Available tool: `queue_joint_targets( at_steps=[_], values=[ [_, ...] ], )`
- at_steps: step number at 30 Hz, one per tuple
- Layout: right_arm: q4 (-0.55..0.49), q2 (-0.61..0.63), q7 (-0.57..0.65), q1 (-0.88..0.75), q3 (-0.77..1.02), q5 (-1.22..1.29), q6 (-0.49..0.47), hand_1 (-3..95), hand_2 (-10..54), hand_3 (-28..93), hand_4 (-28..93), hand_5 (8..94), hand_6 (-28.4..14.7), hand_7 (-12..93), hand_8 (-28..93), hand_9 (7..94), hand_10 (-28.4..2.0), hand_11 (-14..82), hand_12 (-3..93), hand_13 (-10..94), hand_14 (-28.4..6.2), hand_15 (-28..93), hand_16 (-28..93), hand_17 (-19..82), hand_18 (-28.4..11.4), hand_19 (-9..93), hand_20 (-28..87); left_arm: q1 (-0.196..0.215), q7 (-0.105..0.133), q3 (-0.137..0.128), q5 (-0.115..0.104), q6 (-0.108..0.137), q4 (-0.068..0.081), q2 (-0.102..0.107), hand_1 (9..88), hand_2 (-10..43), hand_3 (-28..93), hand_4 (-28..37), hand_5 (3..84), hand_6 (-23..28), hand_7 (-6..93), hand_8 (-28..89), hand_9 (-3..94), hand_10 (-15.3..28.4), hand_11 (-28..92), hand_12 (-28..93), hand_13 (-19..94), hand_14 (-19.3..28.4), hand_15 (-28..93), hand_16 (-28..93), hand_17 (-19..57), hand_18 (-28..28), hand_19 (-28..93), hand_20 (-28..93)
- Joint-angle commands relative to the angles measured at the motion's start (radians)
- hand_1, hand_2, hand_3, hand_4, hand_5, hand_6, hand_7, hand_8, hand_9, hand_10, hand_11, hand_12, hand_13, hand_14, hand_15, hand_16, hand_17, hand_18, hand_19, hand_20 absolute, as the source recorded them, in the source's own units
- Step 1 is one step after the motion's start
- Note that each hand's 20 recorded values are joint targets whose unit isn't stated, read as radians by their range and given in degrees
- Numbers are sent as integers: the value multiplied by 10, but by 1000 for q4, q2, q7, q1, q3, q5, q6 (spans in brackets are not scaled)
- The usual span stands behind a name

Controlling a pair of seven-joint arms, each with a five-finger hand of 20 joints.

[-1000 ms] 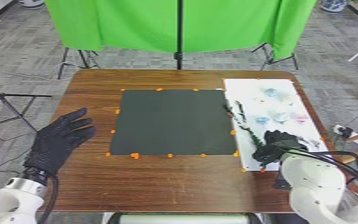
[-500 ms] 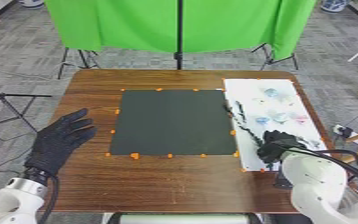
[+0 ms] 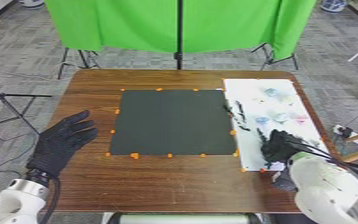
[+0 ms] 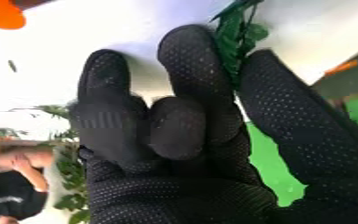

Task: Arrange flowers

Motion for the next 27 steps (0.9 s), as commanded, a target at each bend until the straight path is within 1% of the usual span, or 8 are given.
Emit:
queue_joint_targets(
  at_steps=[1, 4, 6, 7, 13, 19, 25, 27],
  values=[
    [64, -84, -107, -213, -98, 79, 34, 374, -53, 932, -148, 907, -88, 469, -4, 878, -121, 664, 269, 827, -88, 750, 264, 362, -129, 842, 150, 14, 0, 5, -3, 4, 10, 0, 244, 14, 757, -283, 329, 55, 294, -152, 295, 145, 398, 130, 232, 170, 592, -77, -86, 236, 581, 78],
    [43, -82, -136, -227, -83, 72, 57, 381, -51, 932, -152, 914, -96, 447, 7, 877, -127, 664, 264, 817, -96, 766, 262, 351, -128, 838, 162, 12, 1, 6, -4, 6, 12, 1, 246, 16, 755, -283, 329, 55, 294, -152, 295, 145, 398, 129, 232, 170, 592, -78, -86, 236, 581, 78],
    [30, -78, -159, -237, -77, 59, 98, 385, -53, 932, -150, 913, -99, 452, 9, 876, -131, 670, 262, 813, -99, 777, 261, 349, -129, 835, 173, 8, -2, 5, -2, 2, 14, -1, 246, 16, 755, -283, 329, 55, 295, -152, 295, 145, 398, 129, 231, 170, 592, -78, -86, 236, 581, 78],
    [22, -81, -170, -242, -67, 52, 95, 385, -53, 932, -148, 914, -100, 451, 8, 876, -132, 672, 261, 812, -101, 781, 261, 348, -129, 834, 178, 8, -4, 6, -2, 0, 14, -1, 246, 16, 755, -283, 329, 55, 295, -152, 295, 145, 398, 129, 231, 170, 592, -78, -86, 236, 581, 78],
    [-22, -70, -215, -247, -50, 4, 161, 385, -52, 932, -142, 911, -100, 464, 6, 875, -134, 682, 257, 808, -103, 793, 259, 344, -130, 827, 203, 6, -3, 7, -2, -1, 15, -2, 245, 16, 757, -283, 328, 55, 296, -153, 294, 145, 398, 129, 231, 169, 593, -77, -86, 236, 581, 78],
    [-64, -68, -227, -234, -22, -3, 232, 381, -50, 932, -137, 908, -100, 479, 1, 875, -132, 688, 256, 809, -101, 802, 256, 345, -131, 823, 221, 18, -1, -1, -3, 7, 6, -5, 245, 17, 757, -283, 328, 54, 297, -153, 294, 146, 399, 129, 232, 168, 593, -77, -86, 235, 581, 78],
    [-107, -51, -222, -196, 15, 8, 296, 379, -47, 932, -134, 908, -99, 483, -3, 875, -129, 691, 256, 812, -100, 804, 256, 347, -133, 825, 224, 21, 1, -10, -5, 10, 0, 4, 245, 16, 758, -283, 328, 54, 298, -153, 294, 145, 399, 129, 232, 169, 591, -77, -86, 235, 581, 78],
    [-114, -42, -223, -168, 15, 15, 325, 377, -48, 932, -130, 905, -98, 490, -3, 876, -129, 690, 256, 812, -100, 804, 256, 348, -133, 826, 225, 23, 10, -18, -3, -3, 0, 9, 245, 16, 758, -283, 328, 54, 298, -153, 294, 145, 399, 129, 231, 169, 592, -77, -86, 236, 581, 78]
  ],
)
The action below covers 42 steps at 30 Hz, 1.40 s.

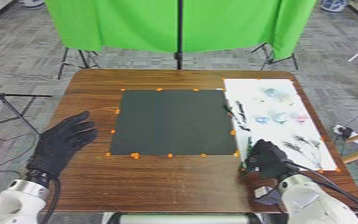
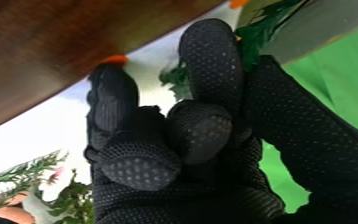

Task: Arrange flowers

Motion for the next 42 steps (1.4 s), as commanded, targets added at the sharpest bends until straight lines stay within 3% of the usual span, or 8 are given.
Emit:
queue_joint_targets(
  at_steps=[1, 9, 14, 19, 23, 28, 31, 42],
  values=[
    [-30, 23, -1, 44, 10, 24, 86, 376, -48, 932, -127, 904, -98, 494, -3, 876, -129, 691, 256, 812, -100, 804, 256, 348, -133, 826, 225, 25, 16, -24, -6, -14, -4, 14, 245, 14, 761, -283, 328, 54, 297, -154, 294, 145, 399, 129, 231, 169, 592, -77, -86, 235, 581, 78],
    [6, 52, -28, 267, -103, 34, 126, 371, -46, 932, -121, 905, -95, 501, -11, 878, -125, 691, 258, 816, -97, 802, 256, 352, -134, 828, 226, 46, 9, -138, 11, -108, -8, 16, 238, 0, 762, -283, 324, 53, 293, -153, 284, 140, 389, 128, 222, 167, 582, -76, -90, 234, 571, 76],
    [49, 16, -61, 420, -213, 56, 143, 370, -46, 932, -121, 908, -94, 495, -18, 877, -124, 689, 261, 816, -95, 801, 259, 352, -134, 828, 225, 74, 24, -191, -4, -91, -29, 42, 230, -6, 761, -283, 323, 53, 282, -147, 282, 138, 379, 129, 218, 166, 567, -72, -93, 232, 560, 77],
    [147, -74, -87, 592, -373, -1, 82, 369, -40, 932, -133, 893, -90, 519, -10, 874, -119, 689, 262, 814, -92, 798, 260, 352, -133, 827, 223, 117, 38, -226, -63, -87, -36, 31, 234, -7, 762, -283, 323, 52, 281, -144, 282, 139, 376, 133, 219, 165, 564, -68, -93, 232, 558, 82],
    [213, -173, -72, 677, -445, 76, -10, 367, -37, 931, -140, 886, -86, 530, -13, 871, -116, 689, 263, 815, -86, 794, 259, 352, -132, 827, 220, 127, 23, -244, -38, -120, -38, 35, 251, -4, 762, -282, 323, 51, 283, -144, 283, 140, 375, 135, 220, 165, 562, -66, -93, 232, 556, 84],
    [301, -266, -105, 762, -529, -12, -140, 367, -35, 929, -147, 883, -84, 529, -18, 867, -115, 686, 265, 813, -84, 790, 259, 352, -131, 828, 212, 139, 23, -243, -45, -127, -46, 39, 250, -5, 760, -282, 324, 50, 284, -145, 285, 138, 371, 136, 223, 164, 558, -64, -93, 232, 551, 87],
    [353, -310, -112, 788, -571, -32, -152, 366, -32, 926, -153, 874, -81, 541, -14, 866, -109, 684, 264, 815, -80, 786, 255, 353, -131, 830, 210, 137, 52, -219, -84, -107, -41, 54, 247, -13, 760, -283, 325, 51, 282, -145, 286, 140, 370, 136, 223, 165, 555, -63, -93, 232, 549, 88],
    [508, -365, -136, 865, -736, -180, -140, 366, -30, 925, -161, 878, -76, 530, -23, 863, -107, 683, 264, 814, -77, 782, 255, 353, -129, 834, 204, 133, 60, -169, -60, -63, -51, 52, 245, -14, 758, -283, 327, 52, 278, -142, 286, 141, 369, 139, 224, 165, 554, -61, -92, 232, 547, 94]
  ],
)
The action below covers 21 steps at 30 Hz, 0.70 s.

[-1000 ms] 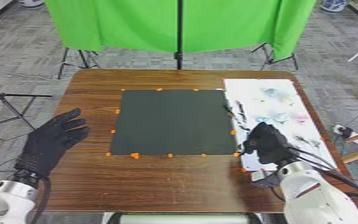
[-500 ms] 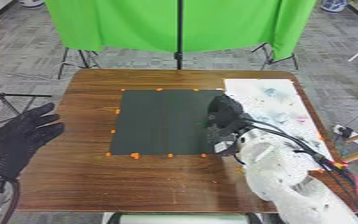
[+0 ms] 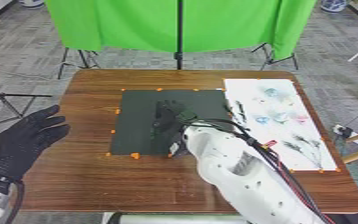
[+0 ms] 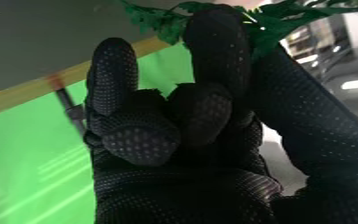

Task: Arrange flowers

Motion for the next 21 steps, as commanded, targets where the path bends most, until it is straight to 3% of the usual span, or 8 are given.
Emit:
queue_joint_targets(
  at_steps=[1, 4, 6, 12, 15, 21],
  values=[
    [69, -45, 9, 30, -89, -44, 3, 367, -30, 924, -164, 877, -76, 531, -23, 862, -106, 683, 264, 813, -76, 782, 255, 353, -130, 834, 204, 13, -2, 35, 10, 35, -10, -5, 245, -14, 757, -283, 327, 52, 279, -142, 286, 141, 369, 139, 224, 165, 554, -61, -92, 232, 548, 94],
    [94, -69, -1, 18, -100, -71, -3, 369, -30, 925, -171, 873, -76, 536, -22, 860, -106, 683, 265, 812, -75, 781, 256, 351, -129, 833, 203, 11, -19, 39, 12, 27, -8, -7, 246, -13, 757, -283, 328, 52, 279, -142, 286, 141, 369, 140, 224, 165, 554, -61, -92, 232, 547, 95],
    [107, -79, 6, 14, -117, -84, 6, 369, -30, 925, -174, 872, -76, 535, -22, 859, -105, 682, 265, 811, -75, 781, 257, 351, -128, 832, 203, -1, -27, 54, 8, 28, 0, 6, 245, -13, 758, -283, 328, 53, 279, -142, 286, 141, 368, 140, 224, 166, 554, -60, -92, 232, 546, 95],
    [139, -123, 16, 5, -139, -134, 32, 372, -30, 924, -180, 873, -72, 530, -23, 858, -104, 682, 266, 810, -75, 779, 258, 351, -129, 832, 203, -45, -77, 84, 3, 0, 20, 28, 245, -11, 757, -283, 329, 53, 279, -143, 285, 140, 368, 140, 224, 166, 554, -61, -92, 232, 546, 96],
    [149, -138, 7, 5, -144, -180, 32, 371, -30, 923, -178, 870, -72, 534, -20, 858, -103, 682, 266, 809, -74, 779, 258, 350, -129, 831, 203, -56, -89, 97, 4, 2, 25, 40, 245, -9, 755, -283, 329, 53, 280, -143, 285, 140, 368, 139, 223, 165, 554, -60, -93, 233, 547, 97],
    [167, -144, -38, 8, -161, -255, 57, 371, -31, 923, -183, 869, -71, 535, -21, 857, -105, 679, 269, 808, -74, 779, 257, 350, -128, 830, 200, -66, -101, 107, 11, -2, 30, 37, 244, -8, 756, -283, 329, 53, 280, -142, 284, 140, 369, 139, 223, 165, 554, -61, -93, 233, 546, 97]
  ],
)
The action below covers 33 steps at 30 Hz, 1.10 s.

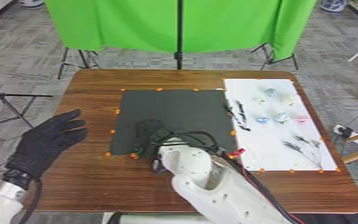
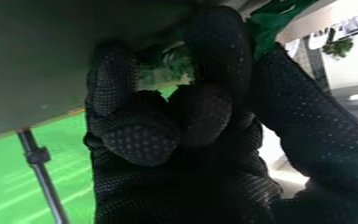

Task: Arrange flowers

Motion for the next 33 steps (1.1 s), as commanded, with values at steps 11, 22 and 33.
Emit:
queue_joint_targets(
  at_steps=[11, 22, 33],
  values=[
    [79, -13, -111, 22, -34, -146, 122, 368, -30, 926, -190, 867, -69, 532, -18, 854, -109, 679, 268, 802, -75, 777, 260, 346, -125, 825, 201, -24, -27, 25, 13, -24, 19, -1, 243, 6, 757, -283, 329, 53, 281, -143, 285, 140, 371, 139, 223, 165, 555, -61, -93, 232, 547, 97],
    [67, -8, -87, 8, -21, -117, 34, 400, -93, 892, -207, 743, -94, 686, 78, 878, -91, 620, 305, 846, -74, 699, 297, 389, -137, 770, 228, -23, -6, 30, -38, -21, 25, 0, 241, 4, 758, -283, 328, 53, 282, -144, 284, 140, 370, 139, 222, 166, 555, -62, -93, 233, 548, 97],
    [48, -4, -7, 2, -30, -108, 17, 333, -94, 862, -273, 719, -20, 694, 72, 865, -92, 600, 328, 843, -65, 686, 302, 366, -152, 773, 261, -24, -11, 35, 16, -22, 26, 1, 242, 4, 758, -283, 328, 53, 282, -143, 284, 141, 370, 139, 222, 166, 556, -62, -94, 233, 548, 96]
  ],
)
